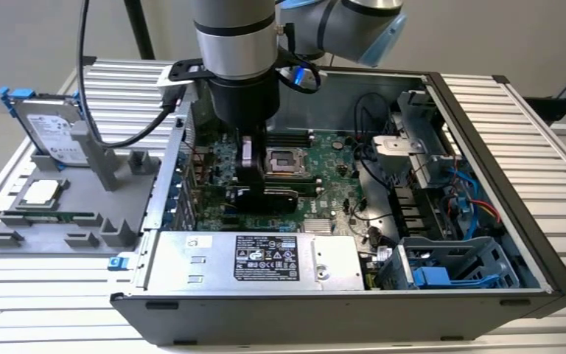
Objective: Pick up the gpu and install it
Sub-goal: 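Press down on the gpu until it lock into place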
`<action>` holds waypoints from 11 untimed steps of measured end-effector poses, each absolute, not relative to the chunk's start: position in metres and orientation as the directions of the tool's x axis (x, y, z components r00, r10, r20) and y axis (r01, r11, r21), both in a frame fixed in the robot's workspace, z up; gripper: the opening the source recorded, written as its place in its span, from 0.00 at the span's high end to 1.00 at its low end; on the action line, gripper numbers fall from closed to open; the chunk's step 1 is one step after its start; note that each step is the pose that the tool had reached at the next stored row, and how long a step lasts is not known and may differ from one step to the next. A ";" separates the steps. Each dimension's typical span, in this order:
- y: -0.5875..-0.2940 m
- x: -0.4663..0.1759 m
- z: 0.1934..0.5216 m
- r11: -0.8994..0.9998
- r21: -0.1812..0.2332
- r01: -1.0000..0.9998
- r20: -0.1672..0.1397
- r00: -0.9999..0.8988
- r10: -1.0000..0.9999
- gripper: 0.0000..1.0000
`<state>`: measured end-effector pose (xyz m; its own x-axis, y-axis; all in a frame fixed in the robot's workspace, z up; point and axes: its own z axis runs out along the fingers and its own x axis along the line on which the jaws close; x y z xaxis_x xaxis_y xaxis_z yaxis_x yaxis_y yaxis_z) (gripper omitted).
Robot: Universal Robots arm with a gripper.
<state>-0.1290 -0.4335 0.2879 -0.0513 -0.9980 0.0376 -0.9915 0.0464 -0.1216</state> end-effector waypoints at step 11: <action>-0.434 -0.129 0.288 0.047 -0.121 -0.992 0.034 -0.051 -0.998 1.00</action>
